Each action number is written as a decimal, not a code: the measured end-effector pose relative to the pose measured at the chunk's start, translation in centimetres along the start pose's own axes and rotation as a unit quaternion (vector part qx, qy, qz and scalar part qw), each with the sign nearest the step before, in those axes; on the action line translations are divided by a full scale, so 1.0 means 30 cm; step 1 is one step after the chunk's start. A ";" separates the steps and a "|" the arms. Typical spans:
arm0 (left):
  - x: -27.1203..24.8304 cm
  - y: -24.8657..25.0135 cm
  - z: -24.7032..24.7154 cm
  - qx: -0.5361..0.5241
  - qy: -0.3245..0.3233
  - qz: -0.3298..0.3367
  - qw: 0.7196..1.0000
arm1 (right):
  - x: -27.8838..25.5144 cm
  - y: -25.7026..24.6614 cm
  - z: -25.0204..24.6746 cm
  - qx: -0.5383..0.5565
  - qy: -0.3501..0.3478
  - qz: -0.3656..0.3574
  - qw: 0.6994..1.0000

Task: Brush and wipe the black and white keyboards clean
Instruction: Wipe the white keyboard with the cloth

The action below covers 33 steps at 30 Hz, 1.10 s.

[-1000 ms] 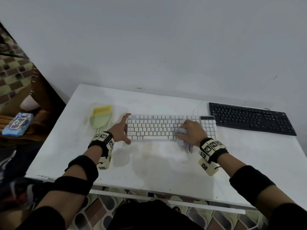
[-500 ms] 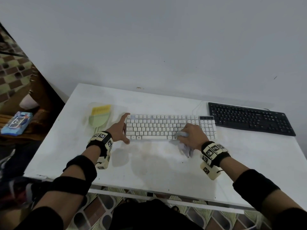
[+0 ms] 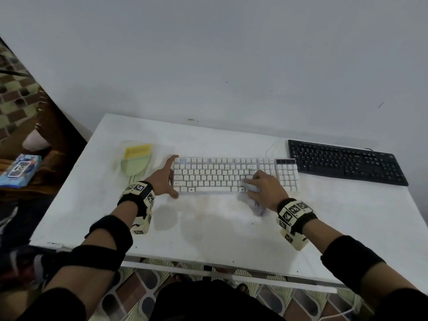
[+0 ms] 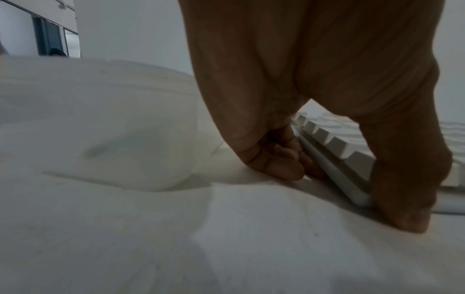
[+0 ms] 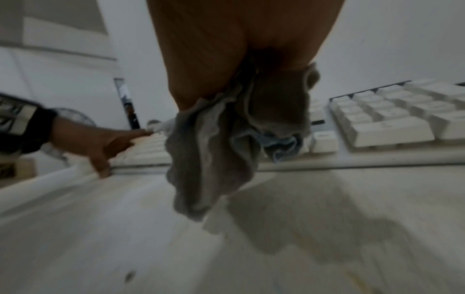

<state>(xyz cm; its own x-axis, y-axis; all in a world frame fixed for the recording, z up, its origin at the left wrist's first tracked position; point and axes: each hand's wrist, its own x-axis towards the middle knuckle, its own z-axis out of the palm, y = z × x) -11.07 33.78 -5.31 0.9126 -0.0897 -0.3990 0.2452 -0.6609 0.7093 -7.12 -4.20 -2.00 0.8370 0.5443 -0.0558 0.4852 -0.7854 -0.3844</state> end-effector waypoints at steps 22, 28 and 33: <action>-0.003 0.002 0.000 0.005 0.001 -0.003 1.000 | 0.041 0.002 -0.051 -0.010 0.018 0.040 0.999; 0.000 0.004 0.000 -0.001 0.003 -0.001 1.000 | 0.160 0.026 -0.076 -0.013 0.067 0.117 0.991; 0.001 -0.002 0.000 0.001 0.006 -0.002 1.000 | 0.100 -0.015 -0.059 -0.060 0.007 0.106 0.992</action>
<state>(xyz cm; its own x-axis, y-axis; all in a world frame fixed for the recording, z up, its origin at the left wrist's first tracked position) -11.05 33.80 -5.37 0.9153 -0.0777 -0.3951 0.2488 -0.6623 0.7068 -4.36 -2.74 -0.36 0.9269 0.3586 -0.1103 0.3229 -0.9122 -0.2521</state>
